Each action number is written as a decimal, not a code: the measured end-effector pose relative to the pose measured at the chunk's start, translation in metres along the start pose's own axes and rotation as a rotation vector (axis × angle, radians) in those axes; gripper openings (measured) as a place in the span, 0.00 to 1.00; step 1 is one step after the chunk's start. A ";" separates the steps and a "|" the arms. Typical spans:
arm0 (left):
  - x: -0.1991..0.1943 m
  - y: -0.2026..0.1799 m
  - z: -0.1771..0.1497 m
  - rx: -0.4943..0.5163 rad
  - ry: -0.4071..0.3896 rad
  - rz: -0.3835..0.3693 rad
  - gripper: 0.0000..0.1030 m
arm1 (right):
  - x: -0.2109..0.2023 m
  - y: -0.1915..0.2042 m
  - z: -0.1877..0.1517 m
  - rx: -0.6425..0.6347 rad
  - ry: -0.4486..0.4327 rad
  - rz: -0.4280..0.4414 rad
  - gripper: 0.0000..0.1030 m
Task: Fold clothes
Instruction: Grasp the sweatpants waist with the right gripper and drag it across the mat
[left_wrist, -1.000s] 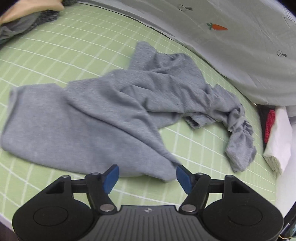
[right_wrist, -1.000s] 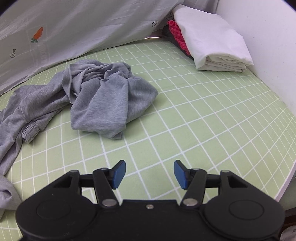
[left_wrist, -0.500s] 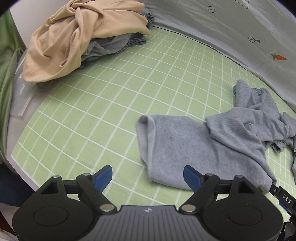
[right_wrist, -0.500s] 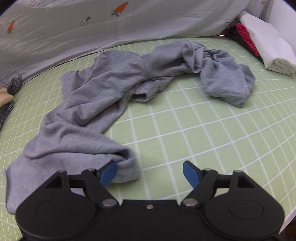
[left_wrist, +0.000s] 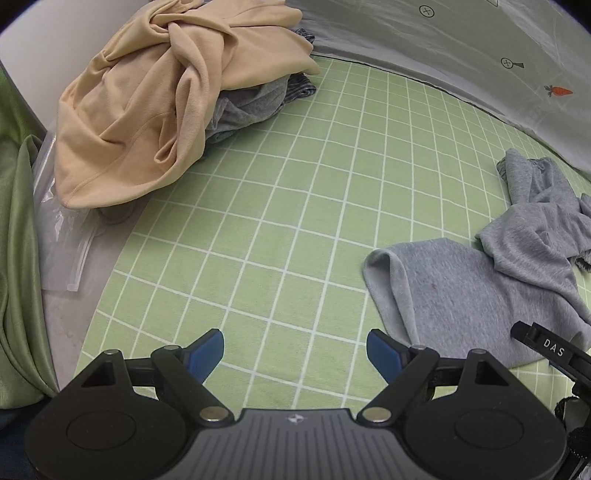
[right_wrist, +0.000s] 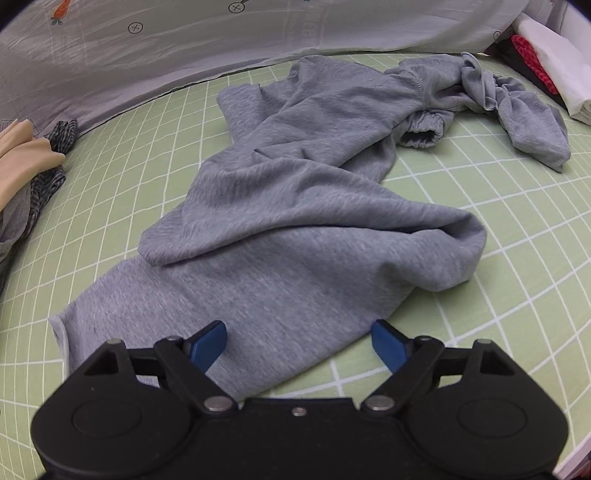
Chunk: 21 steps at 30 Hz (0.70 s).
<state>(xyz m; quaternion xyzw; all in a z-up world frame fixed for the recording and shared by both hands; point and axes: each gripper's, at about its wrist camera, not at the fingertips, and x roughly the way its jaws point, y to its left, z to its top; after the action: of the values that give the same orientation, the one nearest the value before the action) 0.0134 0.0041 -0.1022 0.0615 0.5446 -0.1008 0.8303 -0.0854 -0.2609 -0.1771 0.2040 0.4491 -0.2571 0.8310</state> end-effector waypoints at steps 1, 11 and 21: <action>0.000 0.002 0.000 0.003 -0.001 0.000 0.82 | 0.001 0.003 0.000 -0.006 -0.003 -0.007 0.86; -0.004 -0.007 0.007 0.013 -0.025 -0.005 0.82 | -0.001 -0.001 0.005 -0.042 -0.051 -0.007 0.50; -0.013 -0.078 0.005 0.005 -0.020 -0.033 0.82 | -0.011 -0.070 0.018 -0.062 -0.034 0.013 0.12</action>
<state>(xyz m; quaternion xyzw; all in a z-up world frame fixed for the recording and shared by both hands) -0.0058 -0.0715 -0.0874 0.0538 0.5370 -0.1165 0.8338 -0.1211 -0.3234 -0.1660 0.1768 0.4415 -0.2411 0.8460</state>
